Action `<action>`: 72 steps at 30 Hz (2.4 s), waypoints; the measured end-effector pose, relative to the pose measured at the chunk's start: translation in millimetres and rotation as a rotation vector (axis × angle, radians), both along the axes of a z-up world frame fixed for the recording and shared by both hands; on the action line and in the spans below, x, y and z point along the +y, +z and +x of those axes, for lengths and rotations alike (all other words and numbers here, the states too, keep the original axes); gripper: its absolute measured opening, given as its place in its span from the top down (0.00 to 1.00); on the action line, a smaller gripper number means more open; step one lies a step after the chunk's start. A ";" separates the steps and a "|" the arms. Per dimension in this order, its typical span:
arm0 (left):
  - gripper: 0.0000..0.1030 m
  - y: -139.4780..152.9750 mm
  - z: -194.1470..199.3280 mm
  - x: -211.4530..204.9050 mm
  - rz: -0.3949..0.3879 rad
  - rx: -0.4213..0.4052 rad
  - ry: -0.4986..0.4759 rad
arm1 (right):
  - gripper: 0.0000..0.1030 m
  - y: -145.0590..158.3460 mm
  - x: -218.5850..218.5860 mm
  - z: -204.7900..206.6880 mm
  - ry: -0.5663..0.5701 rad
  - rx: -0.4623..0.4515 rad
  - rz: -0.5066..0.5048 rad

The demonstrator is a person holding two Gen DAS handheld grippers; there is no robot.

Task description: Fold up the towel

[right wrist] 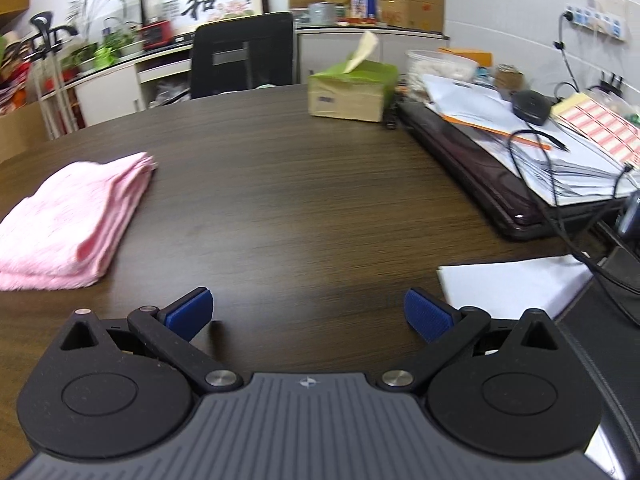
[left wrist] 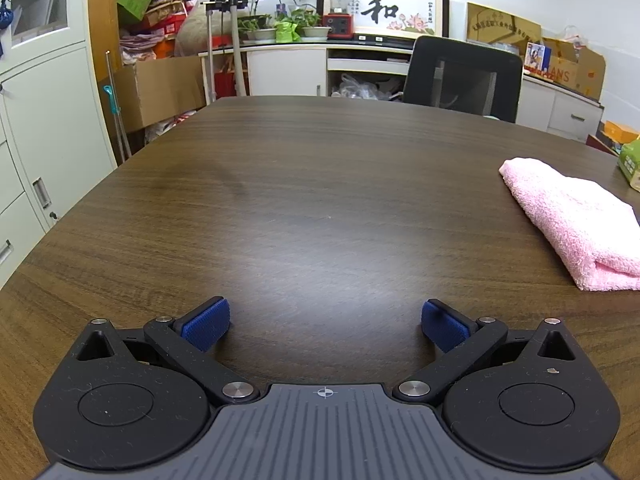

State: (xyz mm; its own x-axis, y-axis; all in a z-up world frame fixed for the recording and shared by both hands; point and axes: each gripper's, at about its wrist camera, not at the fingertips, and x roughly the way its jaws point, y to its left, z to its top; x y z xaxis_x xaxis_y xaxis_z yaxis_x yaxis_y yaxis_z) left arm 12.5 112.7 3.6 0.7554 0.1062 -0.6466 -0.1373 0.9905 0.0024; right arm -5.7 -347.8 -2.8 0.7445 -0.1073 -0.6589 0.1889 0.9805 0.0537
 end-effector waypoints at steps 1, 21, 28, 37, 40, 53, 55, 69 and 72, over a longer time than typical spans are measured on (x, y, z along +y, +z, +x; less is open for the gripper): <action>0.00 0.1 0.0 0.2 0.000 0.000 0.000 | 0.00 -1.3 -2.0 0.4 -0.010 0.003 -0.012; 0.00 -1.1 -1.9 9.8 0.001 0.000 0.006 | 0.00 -2.5 -6.6 0.1 0.026 0.004 -0.036; 0.00 -1.5 -1.8 8.7 0.008 0.004 0.007 | 0.00 -2.6 -6.4 0.0 0.026 0.004 -0.036; 0.00 -1.0 -0.6 7.9 0.009 0.004 0.001 | 0.00 -2.9 -6.3 0.0 0.025 0.003 -0.036; 0.00 -1.3 0.0 7.7 0.010 0.004 0.001 | 0.00 -3.0 -6.2 0.1 0.025 0.003 -0.036; 0.00 -1.7 -1.0 6.4 0.010 0.005 0.017 | 0.00 -3.0 -6.1 0.0 0.025 0.003 -0.036; 0.00 -1.7 -1.3 6.2 0.010 0.005 0.020 | 0.00 -3.1 -6.1 0.0 0.025 0.003 -0.036; 0.00 -2.0 -0.4 4.2 0.011 0.005 0.022 | 0.00 -3.1 -6.1 0.0 0.025 0.003 -0.036; 0.00 -2.0 -0.3 4.0 0.011 0.005 0.022 | 0.00 -3.1 -6.2 0.0 0.025 0.004 -0.036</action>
